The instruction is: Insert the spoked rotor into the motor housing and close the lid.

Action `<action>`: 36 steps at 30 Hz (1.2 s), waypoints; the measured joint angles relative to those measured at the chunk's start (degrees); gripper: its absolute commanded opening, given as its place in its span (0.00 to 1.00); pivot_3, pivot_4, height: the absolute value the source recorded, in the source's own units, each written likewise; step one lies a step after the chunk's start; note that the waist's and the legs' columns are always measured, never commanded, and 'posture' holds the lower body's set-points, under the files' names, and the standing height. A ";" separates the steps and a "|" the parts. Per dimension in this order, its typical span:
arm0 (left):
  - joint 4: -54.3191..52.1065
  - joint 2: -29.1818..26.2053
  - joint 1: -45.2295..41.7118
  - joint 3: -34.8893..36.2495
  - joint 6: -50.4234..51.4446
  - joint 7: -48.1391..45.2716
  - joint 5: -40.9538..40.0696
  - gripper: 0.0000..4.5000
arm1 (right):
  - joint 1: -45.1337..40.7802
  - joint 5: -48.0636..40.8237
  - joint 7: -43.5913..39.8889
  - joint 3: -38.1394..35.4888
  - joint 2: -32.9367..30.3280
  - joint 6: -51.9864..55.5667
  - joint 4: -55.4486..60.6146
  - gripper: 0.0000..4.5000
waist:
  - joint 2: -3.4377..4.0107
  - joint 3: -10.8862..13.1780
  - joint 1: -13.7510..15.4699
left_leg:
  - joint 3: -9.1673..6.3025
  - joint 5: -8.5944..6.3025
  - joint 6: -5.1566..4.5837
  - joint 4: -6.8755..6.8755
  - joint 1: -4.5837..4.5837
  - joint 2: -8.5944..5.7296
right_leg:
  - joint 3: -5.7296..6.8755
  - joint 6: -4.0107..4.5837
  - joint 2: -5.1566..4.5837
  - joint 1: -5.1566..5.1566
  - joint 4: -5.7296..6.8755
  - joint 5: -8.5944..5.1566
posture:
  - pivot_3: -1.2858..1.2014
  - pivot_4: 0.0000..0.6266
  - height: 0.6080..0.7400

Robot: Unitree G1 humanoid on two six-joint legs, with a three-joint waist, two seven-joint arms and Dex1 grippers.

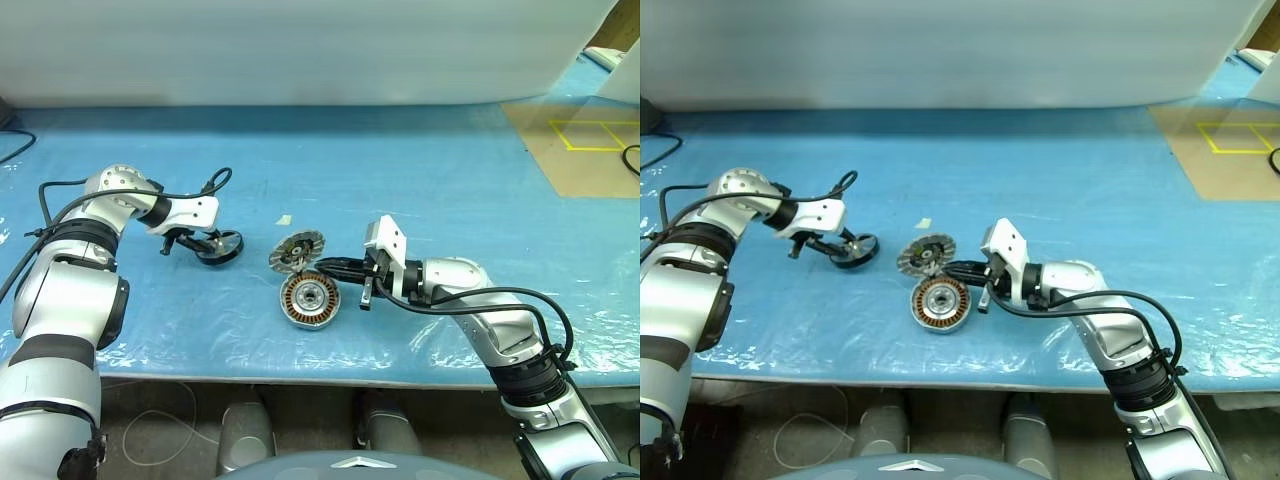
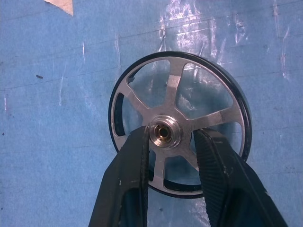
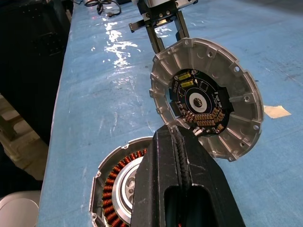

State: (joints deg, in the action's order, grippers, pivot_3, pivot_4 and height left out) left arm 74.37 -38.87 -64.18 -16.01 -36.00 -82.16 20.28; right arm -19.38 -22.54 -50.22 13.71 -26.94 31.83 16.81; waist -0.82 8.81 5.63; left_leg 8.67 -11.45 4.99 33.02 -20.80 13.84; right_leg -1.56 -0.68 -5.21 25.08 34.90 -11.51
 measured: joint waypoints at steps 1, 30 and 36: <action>0.00 0.00 0.00 0.01 -0.04 0.09 -0.05 0.24 | 0.00 0.00 0.00 0.00 0.00 0.00 0.00 0.00 | 0.00 0.00 0.00 | 0.00 0.00 0.00 0.00 0.00 0.00 | 0.00 0.00 0.00 0.00 0.00 0.00 | 0.52 0.24 1.00; -1.14 -1.45 0.32 5.67 -1.50 1.05 -7.08 0.24 | -1.72 0.86 -1.92 0.47 0.06 -1.34 -0.36 0.00 | -0.05 0.05 -0.05 | -0.01 -0.01 0.03 -0.08 -0.11 0.02 | 0.04 0.00 0.02 0.10 -0.06 0.00 | 0.52 0.24 1.00; -2.74 -1.90 -0.28 9.72 -0.30 0.84 -11.31 0.24 | -1.72 0.86 -1.91 -0.20 -0.51 -1.56 -0.50 0.00 | -0.05 0.05 -0.05 | -0.01 -0.02 0.03 -0.08 -0.11 0.02 | 0.03 0.00 0.02 0.10 -0.06 0.00 | 0.52 0.24 1.00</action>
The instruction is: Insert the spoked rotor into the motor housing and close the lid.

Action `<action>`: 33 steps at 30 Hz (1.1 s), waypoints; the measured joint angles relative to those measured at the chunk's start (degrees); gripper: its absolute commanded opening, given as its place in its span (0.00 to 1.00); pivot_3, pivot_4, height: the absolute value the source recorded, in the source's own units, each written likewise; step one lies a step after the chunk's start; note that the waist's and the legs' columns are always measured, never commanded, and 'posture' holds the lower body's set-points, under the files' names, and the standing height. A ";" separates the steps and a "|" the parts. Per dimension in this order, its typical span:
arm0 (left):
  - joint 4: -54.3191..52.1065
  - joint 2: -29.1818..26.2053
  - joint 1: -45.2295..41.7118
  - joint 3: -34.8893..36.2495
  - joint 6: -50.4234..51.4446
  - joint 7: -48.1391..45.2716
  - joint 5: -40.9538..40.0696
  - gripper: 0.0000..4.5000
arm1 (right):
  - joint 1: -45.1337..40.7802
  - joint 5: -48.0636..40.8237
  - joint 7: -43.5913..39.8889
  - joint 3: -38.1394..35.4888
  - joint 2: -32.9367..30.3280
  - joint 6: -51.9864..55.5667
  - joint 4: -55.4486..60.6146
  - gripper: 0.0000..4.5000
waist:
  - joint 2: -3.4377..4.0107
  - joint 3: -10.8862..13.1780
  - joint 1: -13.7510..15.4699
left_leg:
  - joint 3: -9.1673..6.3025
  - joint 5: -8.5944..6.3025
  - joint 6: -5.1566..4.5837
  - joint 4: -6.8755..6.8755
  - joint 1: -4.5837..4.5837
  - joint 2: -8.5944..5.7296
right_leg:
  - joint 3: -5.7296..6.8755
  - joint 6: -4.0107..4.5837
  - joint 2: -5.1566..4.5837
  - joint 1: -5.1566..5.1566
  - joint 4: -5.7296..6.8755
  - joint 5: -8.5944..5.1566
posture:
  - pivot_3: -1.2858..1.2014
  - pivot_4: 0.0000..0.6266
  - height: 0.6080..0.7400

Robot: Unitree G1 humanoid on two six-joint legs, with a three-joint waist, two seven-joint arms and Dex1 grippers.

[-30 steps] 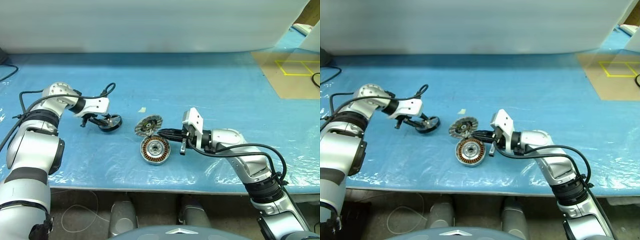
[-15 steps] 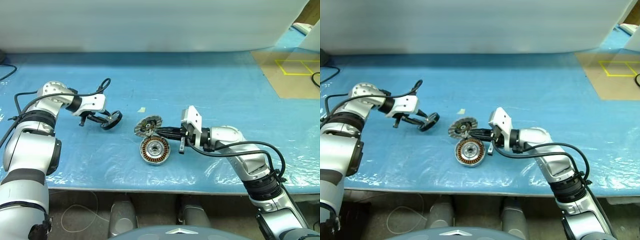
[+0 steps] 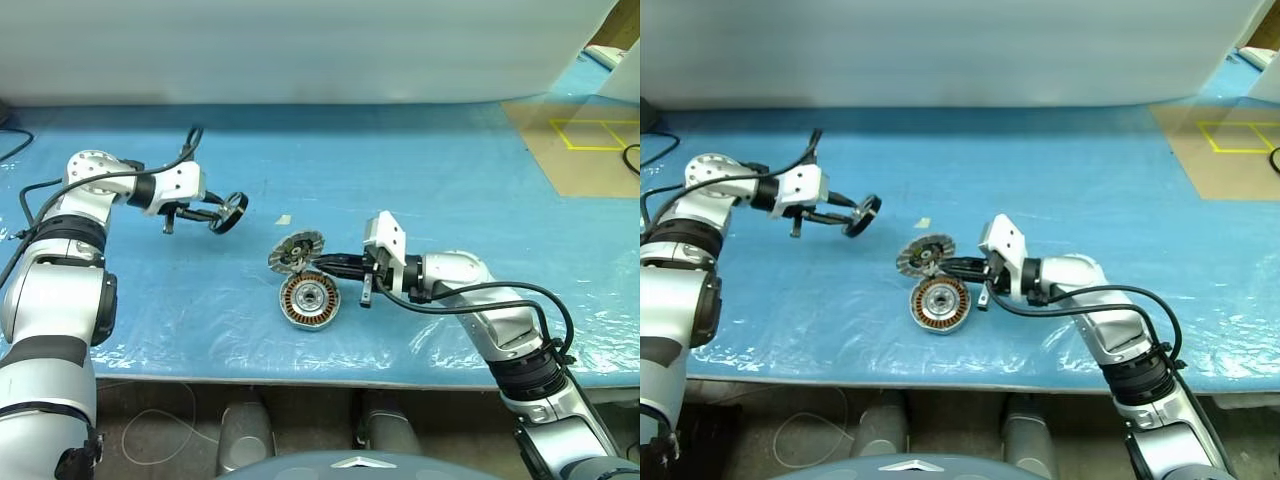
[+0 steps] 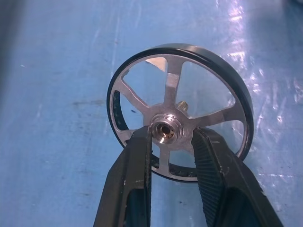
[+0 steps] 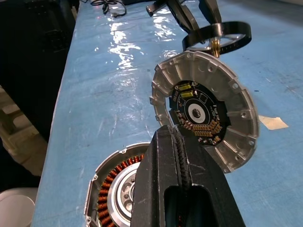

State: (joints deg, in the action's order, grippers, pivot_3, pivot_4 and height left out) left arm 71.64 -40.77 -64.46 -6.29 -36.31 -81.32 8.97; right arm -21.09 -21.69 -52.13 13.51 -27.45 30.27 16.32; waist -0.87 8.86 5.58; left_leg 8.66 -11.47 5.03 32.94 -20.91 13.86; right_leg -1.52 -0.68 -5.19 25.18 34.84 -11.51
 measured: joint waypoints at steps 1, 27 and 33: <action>-0.22 -0.04 0.00 0.41 0.61 -0.28 -0.66 0.24 | 0.00 0.00 -0.03 -0.09 -0.14 -0.14 -0.18 0.00 | 0.00 0.00 0.00 | 0.00 0.00 0.00 0.00 0.00 0.00 | 0.00 0.00 0.00 0.00 0.00 0.00 | 0.52 0.24 1.00; -5.43 1.70 -2.92 9.62 26.98 -8.64 -14.46 0.24 | -0.32 0.70 -0.54 -0.24 -1.82 -2.18 -2.69 0.00 | 0.00 0.02 -0.02 | 0.00 -0.01 0.02 0.00 -0.06 0.00 | 0.01 0.00 0.02 0.01 -0.03 0.00 | 0.52 0.24 1.00; -10.32 2.32 -2.84 9.59 31.42 -10.89 -17.13 0.24 | 0.83 1.23 -0.98 -1.23 -3.79 -3.24 -2.75 0.00 | 0.00 0.03 0.04 | 0.00 -0.01 0.02 0.00 -0.08 0.00 | 0.01 0.01 0.01 0.01 -0.04 0.00 | 0.52 0.24 1.00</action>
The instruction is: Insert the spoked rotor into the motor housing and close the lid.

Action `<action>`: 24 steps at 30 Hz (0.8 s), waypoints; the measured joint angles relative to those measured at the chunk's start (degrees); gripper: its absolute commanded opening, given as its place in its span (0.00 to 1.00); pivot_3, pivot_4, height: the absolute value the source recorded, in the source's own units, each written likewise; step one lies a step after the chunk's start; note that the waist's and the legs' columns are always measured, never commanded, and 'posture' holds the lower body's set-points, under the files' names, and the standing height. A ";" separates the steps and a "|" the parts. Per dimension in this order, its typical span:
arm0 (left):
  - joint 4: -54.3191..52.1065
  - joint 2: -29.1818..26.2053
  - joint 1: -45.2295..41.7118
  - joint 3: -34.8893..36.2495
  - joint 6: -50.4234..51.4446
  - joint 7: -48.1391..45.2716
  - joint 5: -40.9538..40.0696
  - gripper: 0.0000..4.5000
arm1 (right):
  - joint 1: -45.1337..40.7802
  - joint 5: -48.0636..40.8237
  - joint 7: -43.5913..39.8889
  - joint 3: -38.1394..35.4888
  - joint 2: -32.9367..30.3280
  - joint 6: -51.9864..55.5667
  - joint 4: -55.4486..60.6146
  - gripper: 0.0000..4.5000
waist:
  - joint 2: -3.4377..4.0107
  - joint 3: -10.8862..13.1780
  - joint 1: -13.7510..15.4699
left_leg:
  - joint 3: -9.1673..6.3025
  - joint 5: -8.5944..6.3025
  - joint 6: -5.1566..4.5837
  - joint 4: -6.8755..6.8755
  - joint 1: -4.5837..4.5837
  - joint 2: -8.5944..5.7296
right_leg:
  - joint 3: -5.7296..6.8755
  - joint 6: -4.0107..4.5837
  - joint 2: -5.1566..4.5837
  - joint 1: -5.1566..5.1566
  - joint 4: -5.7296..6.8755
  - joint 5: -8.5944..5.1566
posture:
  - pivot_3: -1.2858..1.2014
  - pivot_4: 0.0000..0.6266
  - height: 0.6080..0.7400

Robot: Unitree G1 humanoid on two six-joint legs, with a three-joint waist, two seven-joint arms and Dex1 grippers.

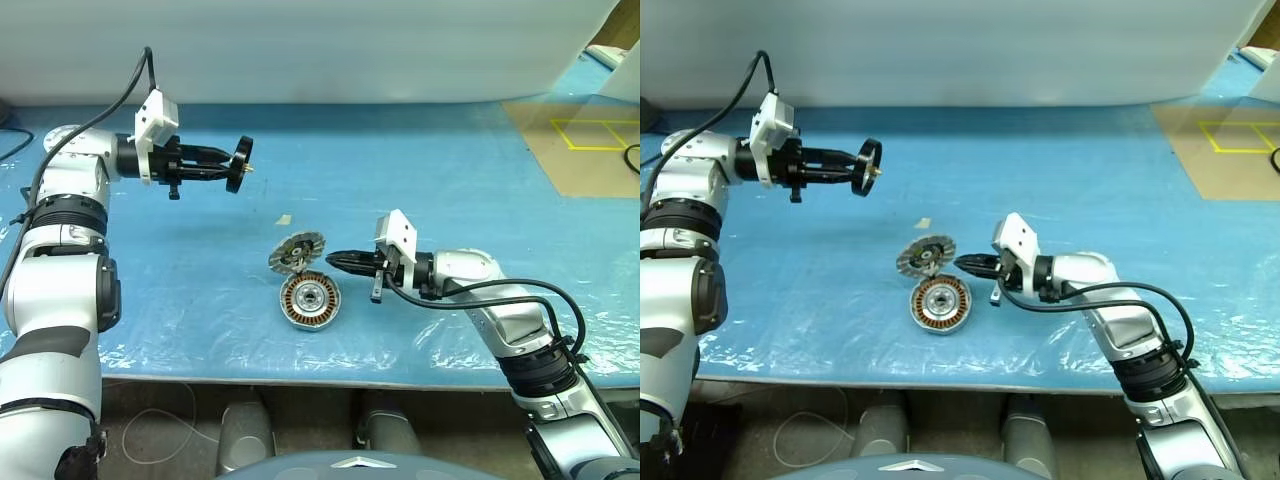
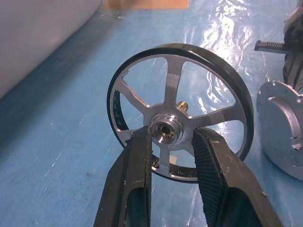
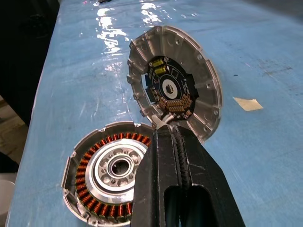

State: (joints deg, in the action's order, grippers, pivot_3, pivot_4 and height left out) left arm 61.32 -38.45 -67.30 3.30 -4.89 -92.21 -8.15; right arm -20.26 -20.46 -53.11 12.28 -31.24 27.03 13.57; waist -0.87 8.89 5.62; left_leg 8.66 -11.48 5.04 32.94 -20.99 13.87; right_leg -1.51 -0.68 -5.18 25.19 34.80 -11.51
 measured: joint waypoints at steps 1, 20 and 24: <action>-1.64 0.26 0.18 -0.01 1.41 -0.04 -1.04 0.24 | 0.50 0.17 -0.25 -0.26 -0.59 -0.42 -0.20 0.00 | 0.00 0.00 0.00 | 0.00 0.00 0.00 0.00 -0.01 0.00 | 0.00 0.00 0.00 0.00 -0.01 0.00 | 0.52 0.24 1.00; -60.24 6.88 31.17 4.14 33.79 19.67 -23.54 0.24 | 3.33 1.31 -3.22 -4.13 -5.72 -5.53 -5.18 0.00 | 0.05 0.03 -0.32 | 0.02 0.00 -0.01 0.04 -0.05 0.02 | -0.03 0.02 0.01 0.02 -0.04 -0.01 | 0.52 0.24 1.00; -68.15 7.58 37.76 5.32 38.63 25.34 -28.38 0.24 | 3.07 1.85 -4.36 -4.40 -6.26 -6.92 -7.45 0.00 | 0.05 0.03 -0.60 | 0.04 0.00 -0.02 0.03 -0.05 0.02 | -0.04 0.01 0.02 0.03 -0.05 -0.01 | 0.52 0.24 1.00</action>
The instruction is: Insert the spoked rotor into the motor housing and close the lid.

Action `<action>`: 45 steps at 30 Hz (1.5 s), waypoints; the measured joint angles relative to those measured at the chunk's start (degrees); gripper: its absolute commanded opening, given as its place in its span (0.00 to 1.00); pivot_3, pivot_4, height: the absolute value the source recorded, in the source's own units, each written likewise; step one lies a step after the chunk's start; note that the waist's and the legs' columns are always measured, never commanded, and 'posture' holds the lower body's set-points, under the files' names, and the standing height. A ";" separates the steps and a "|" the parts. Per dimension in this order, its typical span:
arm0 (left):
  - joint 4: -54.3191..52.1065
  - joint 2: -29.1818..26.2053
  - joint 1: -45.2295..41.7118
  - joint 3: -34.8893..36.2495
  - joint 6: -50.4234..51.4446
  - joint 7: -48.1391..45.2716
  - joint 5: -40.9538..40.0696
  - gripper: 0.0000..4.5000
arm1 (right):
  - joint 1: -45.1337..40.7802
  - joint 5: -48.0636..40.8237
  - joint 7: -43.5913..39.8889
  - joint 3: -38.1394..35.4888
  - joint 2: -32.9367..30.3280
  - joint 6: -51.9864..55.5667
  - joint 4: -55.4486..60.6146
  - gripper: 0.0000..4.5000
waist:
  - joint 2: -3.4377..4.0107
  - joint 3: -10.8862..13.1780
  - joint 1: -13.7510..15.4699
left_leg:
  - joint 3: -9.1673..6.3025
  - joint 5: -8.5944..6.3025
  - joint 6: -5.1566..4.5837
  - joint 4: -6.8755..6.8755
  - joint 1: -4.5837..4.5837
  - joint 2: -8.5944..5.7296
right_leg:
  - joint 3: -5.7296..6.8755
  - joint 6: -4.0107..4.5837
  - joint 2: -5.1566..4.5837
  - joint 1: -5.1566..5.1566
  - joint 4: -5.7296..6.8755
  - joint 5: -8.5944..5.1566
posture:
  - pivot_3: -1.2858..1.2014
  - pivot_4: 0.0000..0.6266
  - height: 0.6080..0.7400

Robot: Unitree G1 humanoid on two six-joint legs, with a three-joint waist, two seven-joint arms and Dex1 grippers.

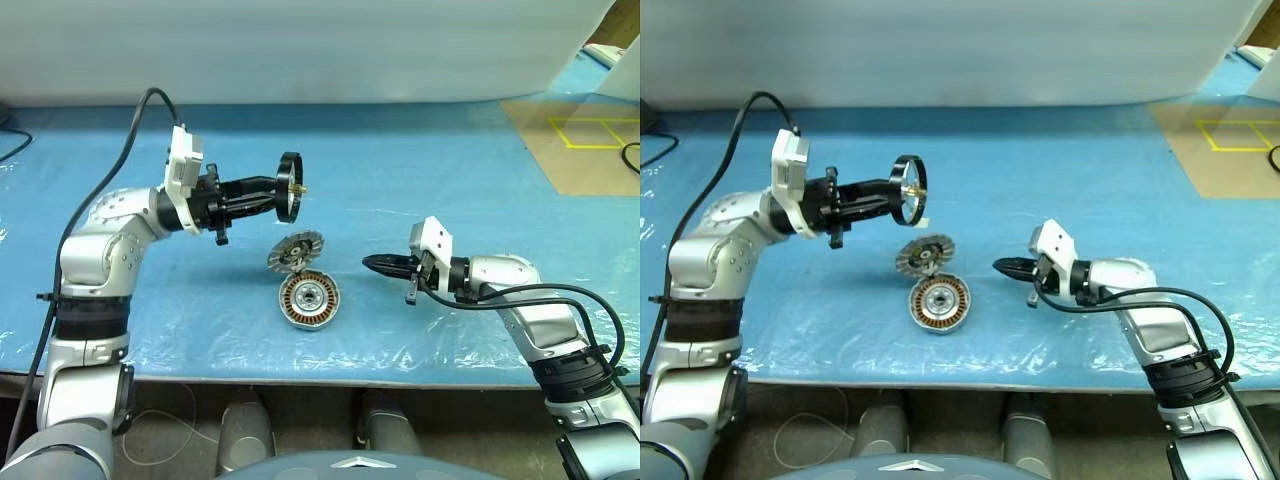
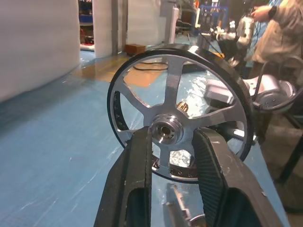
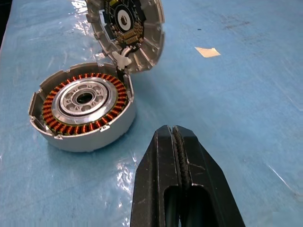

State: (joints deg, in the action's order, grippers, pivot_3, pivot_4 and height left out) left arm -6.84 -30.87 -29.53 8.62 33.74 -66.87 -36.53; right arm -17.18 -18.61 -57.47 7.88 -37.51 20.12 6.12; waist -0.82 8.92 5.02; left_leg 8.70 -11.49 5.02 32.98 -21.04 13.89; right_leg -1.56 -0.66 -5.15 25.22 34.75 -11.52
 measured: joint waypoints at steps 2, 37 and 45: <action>-2.87 0.82 3.81 0.10 1.22 2.27 -1.49 0.24 | -0.38 0.59 -0.48 -0.02 -0.29 -0.78 -1.40 0.00 | 0.00 0.00 -0.39 | 0.00 0.00 0.00 0.01 -0.01 0.00 | 0.00 0.00 0.00 0.00 -0.01 0.00 | 0.52 0.24 1.00; -10.45 -1.00 22.92 -6.89 -2.23 9.82 0.93 0.24 | 0.77 -0.25 -7.50 -0.41 -1.45 -2.13 1.72 0.00 | 0.01 0.00 -1.16 | 0.05 -0.07 -0.18 0.01 0.06 0.02 | -0.04 0.00 0.01 0.03 -0.02 -0.01 | 0.52 0.24 1.00; -9.41 -3.25 22.83 -8.09 -1.70 9.61 1.87 0.24 | 4.32 -2.09 -8.19 -0.40 -1.46 -1.34 7.34 0.00 | 0.02 -0.01 -1.15 | 0.06 -0.08 -0.18 0.01 0.11 0.01 | -0.06 0.00 0.01 0.01 0.00 -0.01 | 0.52 0.24 1.00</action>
State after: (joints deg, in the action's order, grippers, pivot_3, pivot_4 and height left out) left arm -16.25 -34.12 -6.70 0.53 32.03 -57.26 -34.67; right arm -12.86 -20.70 -65.65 7.47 -38.97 18.77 13.46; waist -0.80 8.91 3.86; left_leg 8.76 -11.56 4.84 32.99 -20.93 13.90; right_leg -1.62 -0.66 -5.14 25.23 34.76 -11.53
